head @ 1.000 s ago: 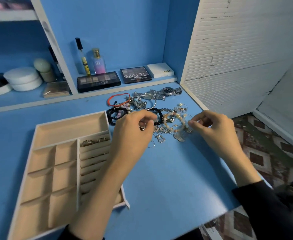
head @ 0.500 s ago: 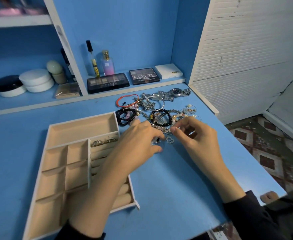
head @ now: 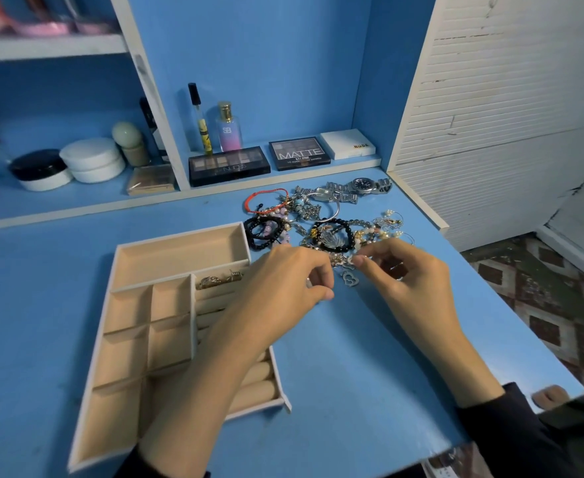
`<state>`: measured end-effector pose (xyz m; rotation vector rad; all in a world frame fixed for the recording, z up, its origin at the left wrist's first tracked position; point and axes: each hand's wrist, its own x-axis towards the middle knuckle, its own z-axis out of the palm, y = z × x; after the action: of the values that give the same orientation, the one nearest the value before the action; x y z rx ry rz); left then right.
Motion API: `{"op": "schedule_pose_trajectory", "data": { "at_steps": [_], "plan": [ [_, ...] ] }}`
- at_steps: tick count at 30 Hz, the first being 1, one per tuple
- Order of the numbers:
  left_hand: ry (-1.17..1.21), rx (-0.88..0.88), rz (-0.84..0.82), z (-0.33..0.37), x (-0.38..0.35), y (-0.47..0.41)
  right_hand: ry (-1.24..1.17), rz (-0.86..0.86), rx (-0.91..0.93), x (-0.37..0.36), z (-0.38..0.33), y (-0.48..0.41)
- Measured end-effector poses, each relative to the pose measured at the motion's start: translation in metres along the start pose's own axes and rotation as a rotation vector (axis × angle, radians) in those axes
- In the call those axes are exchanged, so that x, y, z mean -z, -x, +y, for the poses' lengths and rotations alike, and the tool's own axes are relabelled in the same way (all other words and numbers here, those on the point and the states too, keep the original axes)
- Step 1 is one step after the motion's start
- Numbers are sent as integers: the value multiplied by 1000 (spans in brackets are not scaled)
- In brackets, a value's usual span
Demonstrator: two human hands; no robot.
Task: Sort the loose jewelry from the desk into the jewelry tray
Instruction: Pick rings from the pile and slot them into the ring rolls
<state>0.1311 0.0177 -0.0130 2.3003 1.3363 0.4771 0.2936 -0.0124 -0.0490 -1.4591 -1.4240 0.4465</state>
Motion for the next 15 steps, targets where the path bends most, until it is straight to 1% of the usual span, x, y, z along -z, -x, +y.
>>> {"op": "schedule_pose_trajectory", "data": {
  "at_steps": [4,6,9,12,15],
  "plan": [
    [51,21,109,-6,14,23,15,-13,-7,-1,-1,2],
    [98,32,162,-13,22,38,-34,-50,-18,-4,-7,7],
    [155,40,278,-27,28,61,-155,-164,-14,-18,-22,21],
    [186,62,379,-36,30,82,-278,-311,44,-35,-40,35],
    [146,59,466,-45,29,95,-286,-452,114,-45,-49,41]
  ]
}}
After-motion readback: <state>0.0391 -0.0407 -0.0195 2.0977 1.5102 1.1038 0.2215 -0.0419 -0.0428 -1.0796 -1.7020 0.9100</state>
